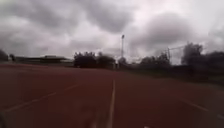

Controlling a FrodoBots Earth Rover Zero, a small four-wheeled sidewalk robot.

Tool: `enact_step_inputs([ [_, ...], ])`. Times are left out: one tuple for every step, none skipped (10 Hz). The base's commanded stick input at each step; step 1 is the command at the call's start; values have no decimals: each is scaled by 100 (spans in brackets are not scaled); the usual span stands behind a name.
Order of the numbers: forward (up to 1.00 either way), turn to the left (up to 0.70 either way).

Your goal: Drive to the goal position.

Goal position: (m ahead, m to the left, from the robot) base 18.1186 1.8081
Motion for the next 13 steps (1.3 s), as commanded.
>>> enact_step_inputs([
  [70,0],
  [70,0],
  [70,0],
  [70,0],
  [70,0],
  [70,0],
  [70,0],
  [70,0],
  [70,0],
  [70,0],
  [70,0],
  [70,0],
  [70,0],
])
